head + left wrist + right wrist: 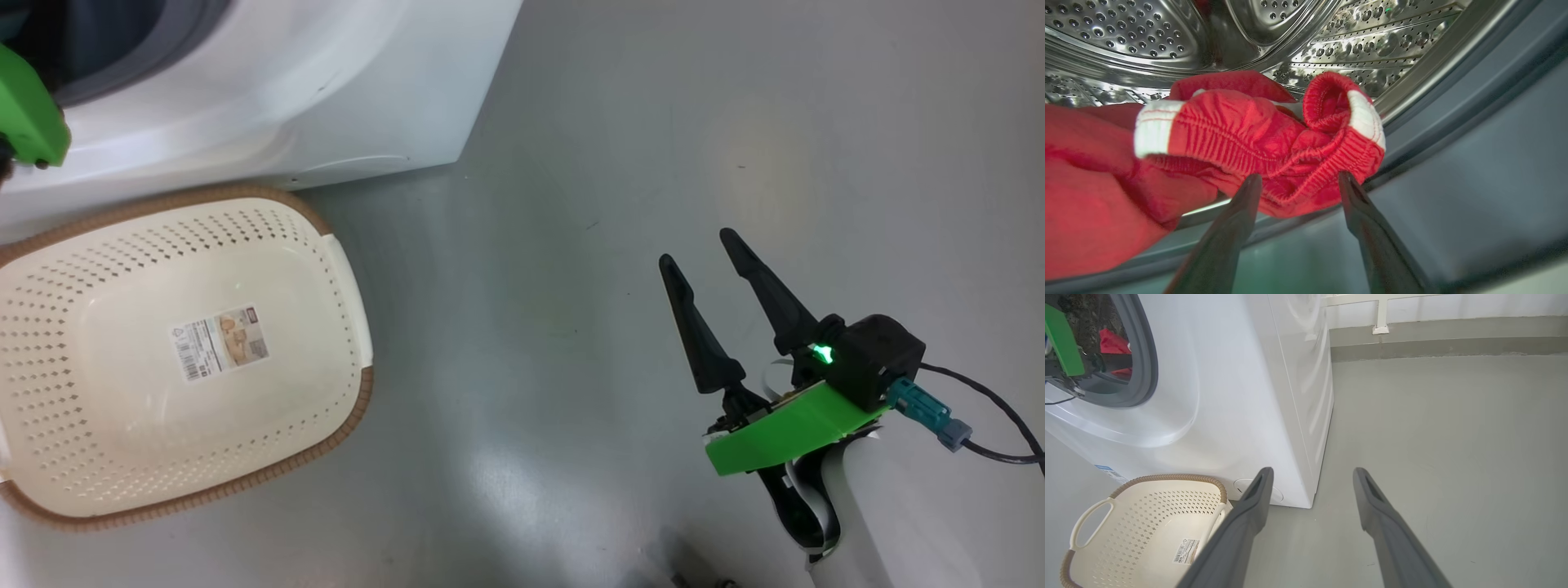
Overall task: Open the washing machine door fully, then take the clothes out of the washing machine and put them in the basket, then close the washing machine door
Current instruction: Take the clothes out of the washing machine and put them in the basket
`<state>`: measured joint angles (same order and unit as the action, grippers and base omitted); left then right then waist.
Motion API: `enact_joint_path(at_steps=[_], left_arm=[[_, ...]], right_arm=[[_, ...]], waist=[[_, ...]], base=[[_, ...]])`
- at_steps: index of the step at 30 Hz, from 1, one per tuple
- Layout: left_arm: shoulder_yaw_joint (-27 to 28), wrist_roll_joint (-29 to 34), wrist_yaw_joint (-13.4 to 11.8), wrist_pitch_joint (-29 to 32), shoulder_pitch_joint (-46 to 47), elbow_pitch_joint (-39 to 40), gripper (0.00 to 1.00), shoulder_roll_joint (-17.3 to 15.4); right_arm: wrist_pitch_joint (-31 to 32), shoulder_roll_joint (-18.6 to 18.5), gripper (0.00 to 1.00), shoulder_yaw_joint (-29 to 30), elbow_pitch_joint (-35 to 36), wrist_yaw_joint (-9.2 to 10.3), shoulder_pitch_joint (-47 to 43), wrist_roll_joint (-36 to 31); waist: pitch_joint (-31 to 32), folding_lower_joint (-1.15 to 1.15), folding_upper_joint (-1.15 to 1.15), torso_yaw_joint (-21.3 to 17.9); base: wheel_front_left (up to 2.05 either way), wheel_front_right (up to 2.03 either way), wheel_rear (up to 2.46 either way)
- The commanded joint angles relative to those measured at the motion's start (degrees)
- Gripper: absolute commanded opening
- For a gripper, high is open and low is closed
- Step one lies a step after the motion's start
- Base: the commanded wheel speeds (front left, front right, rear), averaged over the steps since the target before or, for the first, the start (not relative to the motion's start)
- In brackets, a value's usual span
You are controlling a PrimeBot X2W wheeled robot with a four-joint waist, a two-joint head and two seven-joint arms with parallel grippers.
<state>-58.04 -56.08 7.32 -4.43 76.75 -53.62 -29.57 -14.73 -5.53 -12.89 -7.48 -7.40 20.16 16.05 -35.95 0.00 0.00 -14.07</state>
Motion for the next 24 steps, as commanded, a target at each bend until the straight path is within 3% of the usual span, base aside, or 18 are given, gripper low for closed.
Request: enact_joint_path(at_steps=[1,6,8,9,12,15,19,24], left_arm=[[0.7,-0.5,0.2,0.0,2.1,0.2,1.00,-2.7],[-2.3,-2.9,0.2,-0.2,3.1,0.1,1.00,-3.1],[-3.4,-3.6,0.2,-0.5,3.4,0.0,0.74,-3.2],[-4.0,-4.0,0.2,-0.6,3.5,0.0,0.54,-3.2],[-5.7,-5.0,0.2,-1.1,4.1,0.0,0.31,-3.2],[-7.3,-6.1,0.2,-1.4,4.4,-0.2,0.15,-3.2],[-8.8,-7.6,0.2,-2.6,5.1,-0.6,0.01,-3.1],[-8.6,-11.2,0.2,-6.2,5.0,-0.6,0.00,-2.2]], right_arm=[[-0.3,0.3,1.00,-1.4,1.1,-0.09,-0.2,-0.4],[-0.3,0.3,1.00,-1.2,1.3,-0.09,-0.1,-0.4],[-0.3,0.3,1.00,-1.1,1.3,-0.09,-0.1,-0.5],[-0.3,0.3,1.00,-1.1,1.3,-0.09,-0.1,-0.5],[-0.3,0.4,1.00,-1.1,1.4,-0.09,0.0,-0.6],[-0.3,0.4,1.00,-1.2,1.5,-0.09,0.1,-0.6],[-0.3,0.4,1.00,-1.0,1.7,-0.09,0.2,-0.7],[-0.3,0.1,1.00,0.1,1.8,-0.09,-0.1,-0.9]], waist=[[-0.2,0.00,0.00,-0.3],[-0.6,0.00,0.00,-0.5],[-0.6,0.00,0.00,-0.5],[-0.6,0.00,0.00,-0.5],[-0.6,0.00,0.00,-0.4],[-0.6,0.00,0.00,-0.5],[-0.5,0.00,0.00,-0.3],[0.2,0.00,0.00,0.9]], base=[[0.00,0.00,0.00],[0.00,0.00,0.00],[0.00,0.00,0.00],[0.00,0.00,0.00],[0.00,0.00,0.00],[0.00,0.00,0.00],[0.00,0.00,0.00],[0.00,0.00,0.00]])
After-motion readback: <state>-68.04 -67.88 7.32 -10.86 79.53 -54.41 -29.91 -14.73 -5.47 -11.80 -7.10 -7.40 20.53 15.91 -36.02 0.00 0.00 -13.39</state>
